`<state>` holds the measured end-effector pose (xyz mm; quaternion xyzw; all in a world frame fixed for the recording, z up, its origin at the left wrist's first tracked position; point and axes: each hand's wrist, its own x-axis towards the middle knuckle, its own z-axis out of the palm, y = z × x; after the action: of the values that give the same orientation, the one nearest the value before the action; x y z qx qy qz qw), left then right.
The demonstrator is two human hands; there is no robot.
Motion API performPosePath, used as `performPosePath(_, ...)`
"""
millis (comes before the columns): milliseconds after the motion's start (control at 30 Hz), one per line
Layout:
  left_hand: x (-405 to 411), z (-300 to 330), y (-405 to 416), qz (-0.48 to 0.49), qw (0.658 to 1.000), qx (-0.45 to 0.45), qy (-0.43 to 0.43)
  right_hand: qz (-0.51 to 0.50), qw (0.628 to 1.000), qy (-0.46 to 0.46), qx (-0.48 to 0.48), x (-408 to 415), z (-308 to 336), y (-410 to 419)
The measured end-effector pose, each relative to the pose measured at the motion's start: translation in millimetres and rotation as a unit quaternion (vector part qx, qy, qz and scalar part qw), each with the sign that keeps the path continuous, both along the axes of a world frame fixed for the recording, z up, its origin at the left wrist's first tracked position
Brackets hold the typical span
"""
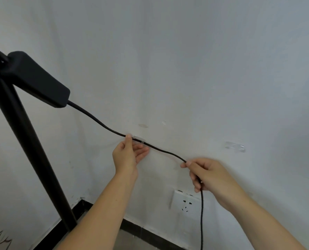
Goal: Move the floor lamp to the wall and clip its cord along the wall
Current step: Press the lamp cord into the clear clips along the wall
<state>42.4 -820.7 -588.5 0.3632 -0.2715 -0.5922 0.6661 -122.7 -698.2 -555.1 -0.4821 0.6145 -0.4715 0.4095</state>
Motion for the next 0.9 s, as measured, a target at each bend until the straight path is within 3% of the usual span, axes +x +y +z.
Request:
performPosePath(267,-2.0,-8.0,-3.6,-0.031,0.998,-0.002,0.053,-0.09,0.975,0.203,-0.009,-52.3,57.0,49.4)
performPosePath(433,-4.6,-12.8,-4.3,-0.037,0.997,-0.02,0.07,-0.182,0.909,0.372,-0.036,-57.5,66.0,58.6)
performPosePath(667,-1.6,-16.7,-9.1,-0.044,0.997,-0.042,0.052,-0.228,0.82,0.525,-0.02,-44.2,71.3,41.3)
performPosePath(767,-2.4,-17.2,-10.4,-0.041,0.997,-0.044,0.052,-0.233,0.802,0.547,-0.056,-44.0,71.9,36.6)
performPosePath(900,-3.6,-17.9,-11.7,-0.041,0.997,-0.05,0.053,-0.25,0.818,0.506,-0.107,-53.9,65.6,37.2)
